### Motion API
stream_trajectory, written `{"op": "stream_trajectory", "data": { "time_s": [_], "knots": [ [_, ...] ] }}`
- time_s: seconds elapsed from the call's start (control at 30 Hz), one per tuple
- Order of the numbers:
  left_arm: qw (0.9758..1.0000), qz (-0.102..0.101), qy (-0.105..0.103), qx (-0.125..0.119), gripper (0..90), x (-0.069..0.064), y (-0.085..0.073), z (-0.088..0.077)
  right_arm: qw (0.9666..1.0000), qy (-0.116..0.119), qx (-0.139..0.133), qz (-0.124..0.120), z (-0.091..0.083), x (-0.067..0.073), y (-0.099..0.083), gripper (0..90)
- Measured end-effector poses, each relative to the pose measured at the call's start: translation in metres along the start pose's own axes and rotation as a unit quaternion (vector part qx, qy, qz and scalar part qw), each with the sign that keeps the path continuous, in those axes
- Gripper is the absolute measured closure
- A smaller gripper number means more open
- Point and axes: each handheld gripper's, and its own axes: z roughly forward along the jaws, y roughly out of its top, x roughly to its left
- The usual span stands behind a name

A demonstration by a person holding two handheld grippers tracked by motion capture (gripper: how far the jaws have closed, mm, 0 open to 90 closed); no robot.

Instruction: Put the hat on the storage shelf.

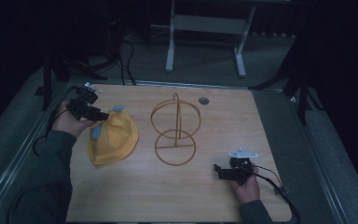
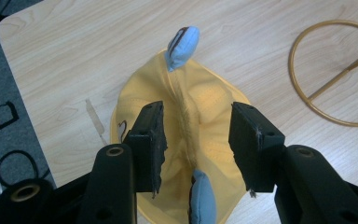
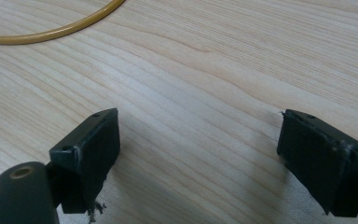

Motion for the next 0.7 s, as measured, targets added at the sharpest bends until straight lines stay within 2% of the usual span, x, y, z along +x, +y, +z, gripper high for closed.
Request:
{"op": "stream_trajectory", "data": {
  "time_s": [0.4,0.7],
  "knots": [
    [0.9999,0.001,-0.002,0.014,58.3,-0.003,0.005,0.005,1.0000,0.000,0.000,0.000,0.000,0.000,0.000,12.9],
    [0.9993,0.005,0.002,0.036,59.2,-0.004,0.008,0.016,1.0000,0.000,0.000,0.000,0.000,0.000,0.000,12.9]
  ]
}}
